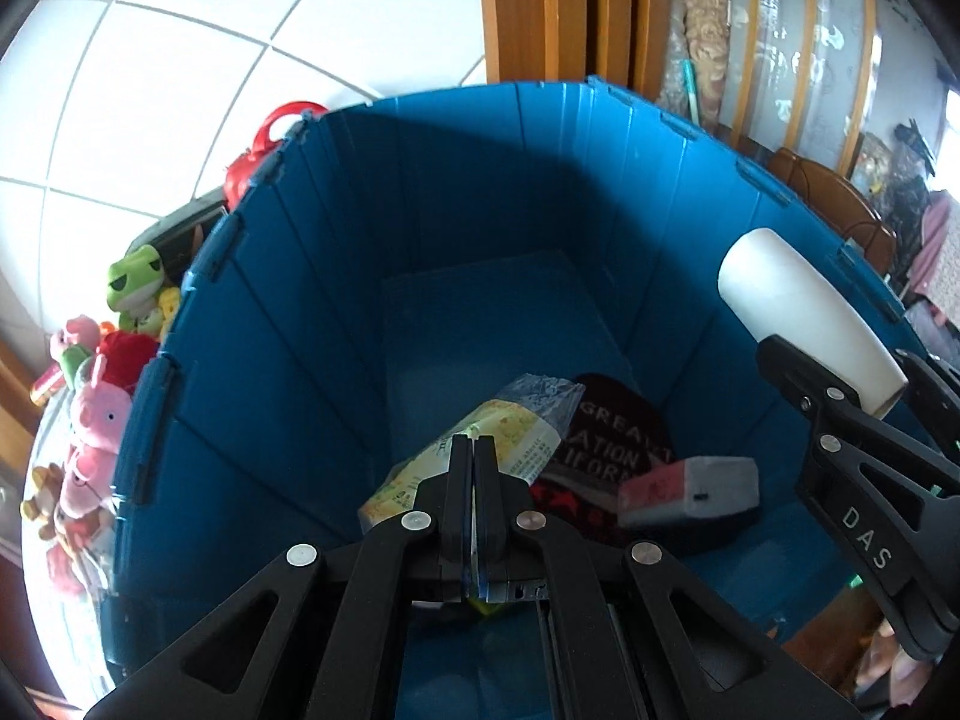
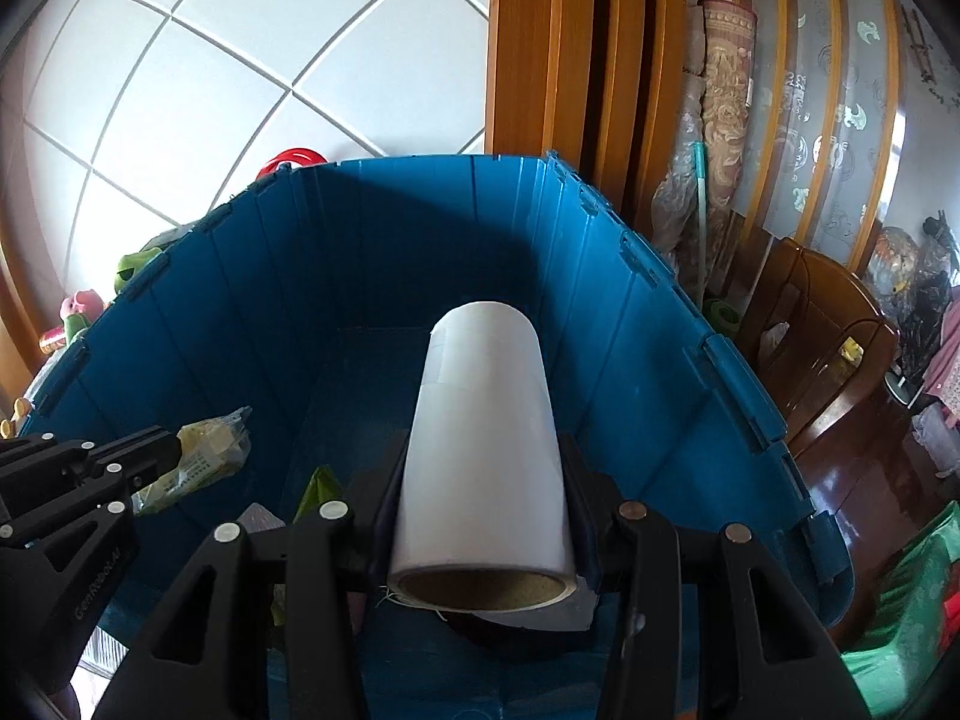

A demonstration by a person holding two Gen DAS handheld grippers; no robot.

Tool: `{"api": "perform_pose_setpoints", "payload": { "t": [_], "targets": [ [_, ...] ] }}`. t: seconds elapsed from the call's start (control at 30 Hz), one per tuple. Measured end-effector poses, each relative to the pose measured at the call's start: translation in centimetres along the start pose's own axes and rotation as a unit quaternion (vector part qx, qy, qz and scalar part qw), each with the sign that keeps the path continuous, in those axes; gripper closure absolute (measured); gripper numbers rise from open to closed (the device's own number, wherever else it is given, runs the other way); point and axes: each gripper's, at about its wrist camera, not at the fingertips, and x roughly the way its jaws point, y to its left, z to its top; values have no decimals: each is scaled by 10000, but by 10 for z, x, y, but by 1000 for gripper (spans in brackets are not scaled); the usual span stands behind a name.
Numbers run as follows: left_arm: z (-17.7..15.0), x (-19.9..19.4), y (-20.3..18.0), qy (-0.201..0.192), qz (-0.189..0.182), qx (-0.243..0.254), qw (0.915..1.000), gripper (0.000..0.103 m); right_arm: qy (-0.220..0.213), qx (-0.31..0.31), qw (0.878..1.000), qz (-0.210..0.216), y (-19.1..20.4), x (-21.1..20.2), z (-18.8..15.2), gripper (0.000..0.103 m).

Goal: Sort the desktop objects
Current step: 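Open both tools to drop the snack packet and paper roll into the crate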

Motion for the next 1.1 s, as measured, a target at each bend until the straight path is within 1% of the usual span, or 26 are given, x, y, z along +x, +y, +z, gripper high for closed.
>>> {"api": "perform_pose_setpoints", "payload": {
  "t": [0.17, 0.2, 0.27, 0.33, 0.37, 0.47, 0.57, 0.6, 0.63, 0.7, 1.03, 1.07, 1.1],
  "targets": [
    [0, 5, -4, 141, -133, 35, 9998, 101, 186, -48, 9998, -83, 0, 5, 1, 58],
    [0, 6, -5, 158, -147, 42, 9998, 99, 199, -42, 9997, -100, 0, 5, 1, 58],
    [0, 7, -5, 169, -169, 44, 9997, 85, 225, -30, 9997, -101, -1, 7, 2, 58],
    [0, 5, -6, 117, -141, 47, 9998, 63, 238, -30, 9996, -116, -1, 8, 3, 58],
    [0, 5, -6, 91, -127, 48, 9999, 60, 246, -24, 9996, -122, -2, 9, 3, 58],
    [0, 3, -7, 48, -113, 51, 9999, 59, 268, -9, 9995, -154, -3, 10, 5, 58],
    [0, 2, -5, 19, -77, 36, 10000, 54, 272, 31, 9995, -165, -5, 11, 4, 57],
    [0, 2, -5, 10, -63, 29, 10000, 52, 255, 37, 9995, -184, -5, 10, 5, 54],
    [0, 1, -3, 5, -57, 21, 10000, 50, 236, 42, 9995, -204, -6, 9, 5, 44],
    [0, 0, -1, -18, -42, 8, 10000, 49, 171, 34, 9996, -229, -6, 5, 7, 37],
    [-3, -7, 4, -113, -53, -36, 9999, 47, 73, 42, 9995, -304, -6, -3, 8, 37],
    [-3, -8, 5, -126, -58, -38, 9999, 47, 67, 46, 9995, -309, -6, -4, 8, 37],
    [-3, -9, 5, -140, -63, -39, 9999, 46, 61, 49, 9995, -314, -6, -4, 8, 33]
  ]
}}
